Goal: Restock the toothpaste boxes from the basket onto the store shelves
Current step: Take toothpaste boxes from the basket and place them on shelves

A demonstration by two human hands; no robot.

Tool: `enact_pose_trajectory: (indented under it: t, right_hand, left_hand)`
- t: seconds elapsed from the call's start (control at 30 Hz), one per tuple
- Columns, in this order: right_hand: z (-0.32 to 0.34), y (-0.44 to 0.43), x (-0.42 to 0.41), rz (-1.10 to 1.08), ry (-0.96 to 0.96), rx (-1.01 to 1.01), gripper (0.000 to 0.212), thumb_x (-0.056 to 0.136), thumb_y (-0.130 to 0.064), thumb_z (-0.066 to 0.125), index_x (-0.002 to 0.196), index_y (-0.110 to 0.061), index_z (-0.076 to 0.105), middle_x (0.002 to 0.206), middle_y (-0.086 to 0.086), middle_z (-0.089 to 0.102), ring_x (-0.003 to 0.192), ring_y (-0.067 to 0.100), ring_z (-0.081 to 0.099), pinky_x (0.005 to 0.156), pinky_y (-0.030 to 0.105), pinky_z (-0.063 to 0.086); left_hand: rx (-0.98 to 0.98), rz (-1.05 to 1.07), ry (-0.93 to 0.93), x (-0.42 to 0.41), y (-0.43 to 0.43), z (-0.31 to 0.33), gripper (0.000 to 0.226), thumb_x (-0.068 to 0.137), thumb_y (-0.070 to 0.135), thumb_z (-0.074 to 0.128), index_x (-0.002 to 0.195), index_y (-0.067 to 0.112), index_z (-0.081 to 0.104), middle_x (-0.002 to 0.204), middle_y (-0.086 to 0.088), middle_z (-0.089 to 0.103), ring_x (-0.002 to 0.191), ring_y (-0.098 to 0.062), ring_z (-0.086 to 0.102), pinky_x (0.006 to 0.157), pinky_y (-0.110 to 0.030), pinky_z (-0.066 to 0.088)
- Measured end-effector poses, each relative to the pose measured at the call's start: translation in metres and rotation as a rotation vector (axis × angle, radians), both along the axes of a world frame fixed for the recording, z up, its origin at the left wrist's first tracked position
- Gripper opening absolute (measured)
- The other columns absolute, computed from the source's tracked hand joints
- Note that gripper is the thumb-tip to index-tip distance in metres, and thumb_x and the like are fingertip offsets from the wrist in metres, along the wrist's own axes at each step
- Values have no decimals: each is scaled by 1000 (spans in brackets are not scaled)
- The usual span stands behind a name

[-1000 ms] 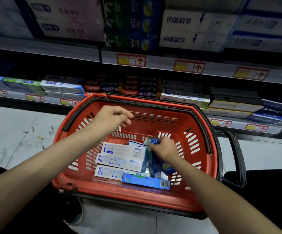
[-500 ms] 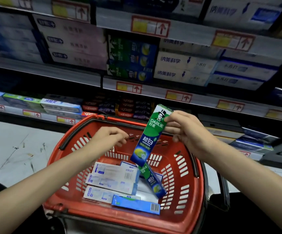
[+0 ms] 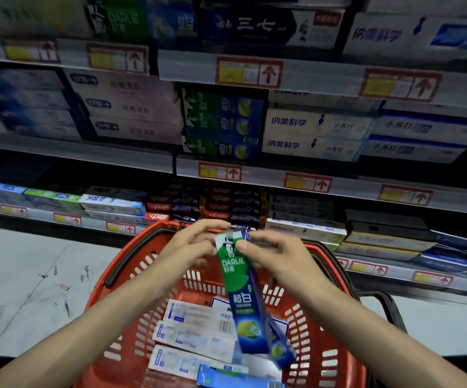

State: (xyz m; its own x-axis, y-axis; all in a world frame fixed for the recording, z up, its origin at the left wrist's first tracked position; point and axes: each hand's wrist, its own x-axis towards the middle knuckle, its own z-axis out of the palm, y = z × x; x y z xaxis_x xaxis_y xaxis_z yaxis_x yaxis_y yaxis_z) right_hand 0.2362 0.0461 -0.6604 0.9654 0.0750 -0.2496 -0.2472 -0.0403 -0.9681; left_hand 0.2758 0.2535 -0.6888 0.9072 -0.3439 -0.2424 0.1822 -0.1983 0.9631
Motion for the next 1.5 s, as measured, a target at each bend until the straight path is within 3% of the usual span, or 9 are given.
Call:
enact_pose_trajectory:
  t: [0.2, 0.33, 0.43, 0.6, 0.7, 0.9, 1.1, 1.27, 1.5]
  right_hand:
    - [-9, 3, 13, -34, 97, -100, 36, 85, -28, 84, 109, -5, 68, 83, 11, 79, 62, 8, 70, 49, 16, 46]
    - [-6, 1, 17, -51, 97, -157, 39, 81, -41, 86, 97, -9, 71, 72, 1, 75, 58, 8, 66, 53, 24, 49]
    - [-6, -11, 20, -129, -56, -451, 34, 75, -53, 86, 84, -22, 73, 78, -7, 75, 73, 5, 70, 71, 29, 57]
    - [2, -34, 20, -242, -132, -642, 35, 82, -58, 77, 103, -30, 69, 94, -15, 70, 93, 2, 65, 84, 35, 56]
    - [6, -41, 18, -286, -82, -498, 40, 86, -49, 78, 117, -27, 65, 101, -10, 70, 95, 5, 66, 82, 32, 55]
    - [15, -36, 8, -316, -87, 66, 31, 88, -26, 78, 117, -17, 70, 95, 1, 80, 91, 13, 78, 75, 28, 62]
    - [9, -32, 3, -394, -147, 82, 29, 81, -17, 84, 109, -17, 75, 100, -2, 80, 101, 11, 75, 89, 41, 60]
    - [8, -28, 7, -400, -226, 21, 25, 86, -9, 80, 105, -25, 77, 96, -12, 80, 98, 0, 73, 71, 22, 61]
    - [11, -23, 26, -449, -310, -8, 24, 89, -6, 78, 101, -27, 77, 91, -16, 79, 93, -2, 73, 68, 16, 59]
  left_hand:
    - [53, -16, -74, 12, 0, 5, 37, 77, 42, 86, 112, 37, 78, 115, -20, 69, 98, -26, 71, 81, -28, 54]
    - [22, -5, -47, 20, 3, 15, 34, 79, 34, 84, 112, 25, 80, 105, -7, 79, 93, -22, 74, 77, -23, 54]
    - [28, 90, -82, 21, 6, 20, 35, 77, 36, 89, 110, 28, 81, 108, -5, 78, 98, -21, 75, 84, -29, 58]
    - [-99, 307, -22, 30, 23, 23, 43, 80, 36, 85, 119, 20, 76, 111, -4, 79, 112, -21, 72, 94, -35, 55]
    - [-287, 381, 51, 32, 30, 28, 45, 82, 30, 77, 123, 12, 72, 113, -10, 78, 106, -21, 72, 92, -35, 53]
    - [-472, 391, 111, 24, 38, 28, 48, 82, 28, 76, 126, 9, 71, 117, -13, 75, 99, -19, 68, 91, -34, 53]
    - [-428, 486, 24, 11, 33, 27, 35, 82, 24, 75, 112, 13, 63, 102, -9, 76, 89, -20, 73, 89, -39, 56]
    - [-215, 492, -125, 10, 39, 22, 21, 95, 23, 73, 113, 13, 69, 105, -8, 80, 106, -27, 74, 87, -38, 55]
    - [-21, 485, -252, 18, 44, 23, 20, 99, 11, 67, 111, 24, 76, 105, 6, 80, 103, -13, 74, 92, -37, 58]
